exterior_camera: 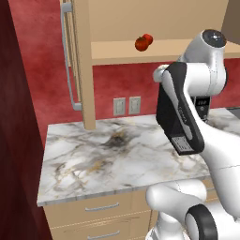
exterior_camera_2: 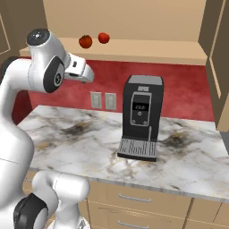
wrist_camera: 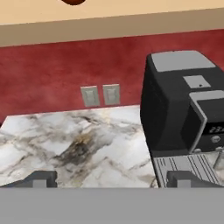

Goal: Pick the tomatos from the cabinet and place them in one bowl. Pick the sweet potato from the sink and place it in the other bowl.

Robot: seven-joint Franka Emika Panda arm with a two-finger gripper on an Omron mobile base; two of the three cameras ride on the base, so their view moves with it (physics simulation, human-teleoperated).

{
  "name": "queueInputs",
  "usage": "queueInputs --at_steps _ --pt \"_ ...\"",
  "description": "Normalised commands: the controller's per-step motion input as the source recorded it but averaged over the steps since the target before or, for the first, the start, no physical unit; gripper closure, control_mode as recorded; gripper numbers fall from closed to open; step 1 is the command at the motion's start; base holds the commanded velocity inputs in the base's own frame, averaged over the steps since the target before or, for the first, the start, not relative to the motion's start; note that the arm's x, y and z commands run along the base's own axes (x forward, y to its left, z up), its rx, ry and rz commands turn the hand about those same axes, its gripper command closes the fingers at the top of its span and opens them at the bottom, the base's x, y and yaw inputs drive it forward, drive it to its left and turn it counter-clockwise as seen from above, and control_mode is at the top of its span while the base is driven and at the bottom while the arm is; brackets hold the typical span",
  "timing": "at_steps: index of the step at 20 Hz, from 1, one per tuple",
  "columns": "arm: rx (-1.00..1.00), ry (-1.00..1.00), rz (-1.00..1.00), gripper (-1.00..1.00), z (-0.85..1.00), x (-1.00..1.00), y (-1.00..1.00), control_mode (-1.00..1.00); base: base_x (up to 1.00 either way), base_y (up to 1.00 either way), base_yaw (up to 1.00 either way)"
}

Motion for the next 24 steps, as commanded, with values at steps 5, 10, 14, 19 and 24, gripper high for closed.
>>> queueInputs --at_steps 5,10,14,19,24 --pt "0.06 -0.20 -0.13 -1.00 0.53 -0.41 0.05 -1.00 0.00 0.00 0.00" --pt "0.00 -0.16 0.04 -1.00 0.65 -0.19 0.02 -1.00 0.00 0.00 0.00" --pt "-0.08 -0.10 0.11 -1.00 0.59 0.05 0.23 -1.00 0.00 0.00 0.00" --pt "-0.13 -0.07 0.12 -1.00 0.23 0.37 0.47 -1.00 0.00 0.00 0.00" --pt "-0.09 -0.01 0.02 -1.00 -0.10 0.65 0.20 -1.00 0.00 0.00 0.00"
